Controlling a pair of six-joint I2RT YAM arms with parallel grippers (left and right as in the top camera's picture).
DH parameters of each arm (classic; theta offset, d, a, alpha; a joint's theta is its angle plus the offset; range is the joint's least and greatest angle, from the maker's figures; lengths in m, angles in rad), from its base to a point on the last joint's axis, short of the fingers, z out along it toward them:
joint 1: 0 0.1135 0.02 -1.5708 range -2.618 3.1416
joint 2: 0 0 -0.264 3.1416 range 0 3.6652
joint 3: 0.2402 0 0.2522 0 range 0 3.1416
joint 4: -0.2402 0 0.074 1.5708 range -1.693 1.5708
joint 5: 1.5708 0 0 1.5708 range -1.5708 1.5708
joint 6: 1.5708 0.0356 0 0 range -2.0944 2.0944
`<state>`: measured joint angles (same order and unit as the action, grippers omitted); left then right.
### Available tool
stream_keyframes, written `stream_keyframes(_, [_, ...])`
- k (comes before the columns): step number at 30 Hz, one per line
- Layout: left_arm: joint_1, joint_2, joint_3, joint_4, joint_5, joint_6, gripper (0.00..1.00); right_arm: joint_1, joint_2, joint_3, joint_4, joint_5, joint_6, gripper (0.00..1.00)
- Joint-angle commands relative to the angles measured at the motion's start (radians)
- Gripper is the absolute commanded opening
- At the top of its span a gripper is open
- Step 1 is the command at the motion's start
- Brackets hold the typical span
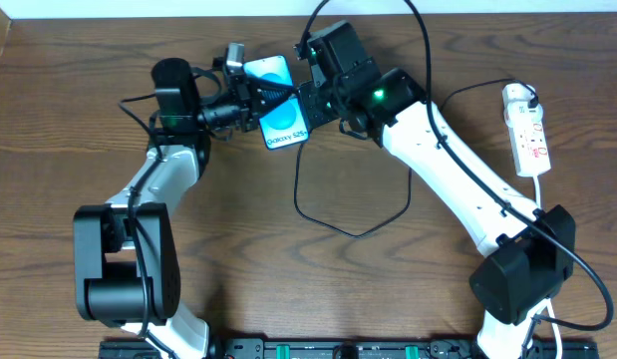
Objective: Plug charger to phone and switch on socket
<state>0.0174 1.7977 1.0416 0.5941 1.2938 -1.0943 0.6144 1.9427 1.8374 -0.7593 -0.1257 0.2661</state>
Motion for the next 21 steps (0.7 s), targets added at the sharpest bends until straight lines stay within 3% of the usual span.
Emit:
stream_keyframes(1, [0.048,-0.002,0.010,0.012,-0.026,0.016,0.07,-0.039,0.030,0.014,0.003,-0.172,0.103,0.34])
stream_keyframes(7, [0.122,-0.002,0.010,0.012,-0.057,0.009,0.07,-0.094,0.111,0.014,0.014,-0.233,0.167,0.33])
stream_keyframes(17, [0.154,-0.002,0.010,0.012,-0.064,0.014,0.07,-0.116,0.275,0.014,0.042,-0.252,0.331,0.43])
stream_keyframes(21, [0.154,-0.002,0.010,0.011,-0.089,0.013,0.07,-0.138,0.340,0.014,0.093,-0.325,0.425,0.43])
